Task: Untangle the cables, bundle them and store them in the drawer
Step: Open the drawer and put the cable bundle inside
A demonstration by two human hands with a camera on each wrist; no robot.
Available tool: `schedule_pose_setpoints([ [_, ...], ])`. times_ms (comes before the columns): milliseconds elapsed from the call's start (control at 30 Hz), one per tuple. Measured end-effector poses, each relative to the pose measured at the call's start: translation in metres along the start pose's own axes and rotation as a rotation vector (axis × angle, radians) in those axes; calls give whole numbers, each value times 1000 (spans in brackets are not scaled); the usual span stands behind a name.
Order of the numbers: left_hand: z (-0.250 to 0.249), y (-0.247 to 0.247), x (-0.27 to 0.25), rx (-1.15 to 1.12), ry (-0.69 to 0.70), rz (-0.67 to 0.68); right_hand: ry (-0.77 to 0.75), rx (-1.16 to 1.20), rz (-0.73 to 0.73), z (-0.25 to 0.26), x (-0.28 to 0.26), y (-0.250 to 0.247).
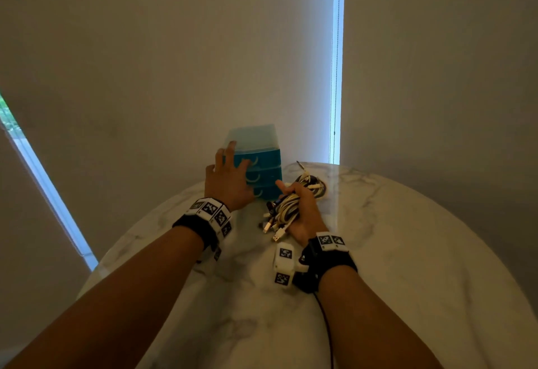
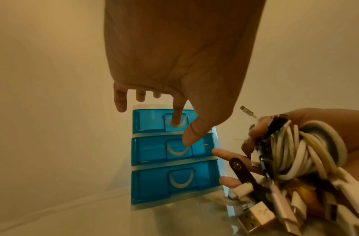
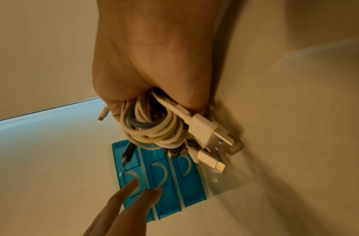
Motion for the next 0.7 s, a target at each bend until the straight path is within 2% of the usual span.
schedule_pose_setpoints([
  [67, -2, -4, 0, -62, -18, -12, -5, 3, 9, 1, 2, -1],
  [167, -5, -17, -9, -175, -59, -119, -29, 22, -14, 3, 3, -4],
  [233, -6, -29, -22, -243, -81, -261, -27, 40, -24, 3, 1, -4],
  [333, -3, -55, -47, -361, -106, -552, -15, 92, 5, 5, -4, -2],
  [400, 3, -68, -57, -607, -85, -629, -25, 81, 10, 6, -5, -3],
  [467, 15, -74, -57, -1067, -71, -522, -28, 65, 13, 6, -5, -4],
  [500, 24, -75, -53, -1215, -102, -460, -31, 66, 10, 7, -7, -3],
  [533, 32, -73, -47, -1257, -142, -424, -22, 70, 4, 7, -4, -5],
  [600, 50, -60, -27, -1163, -189, -344, -20, 78, -18, 7, -3, -5],
  [633, 58, -51, -16, -1060, -174, -251, -32, 69, -30, 6, -3, -5],
  [700, 66, -30, 3, -868, -43, 32, -27, 60, -20, 6, -3, -5],
])
Point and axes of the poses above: each hand's wrist, its own x-axis towards the middle knuckle, its own y-axis out of the palm, z = x × y, the point moved 1 cm from there along x, towards the middle knuckle, and after that the axes turned 15 degrees about x, right-handed, at the moved point
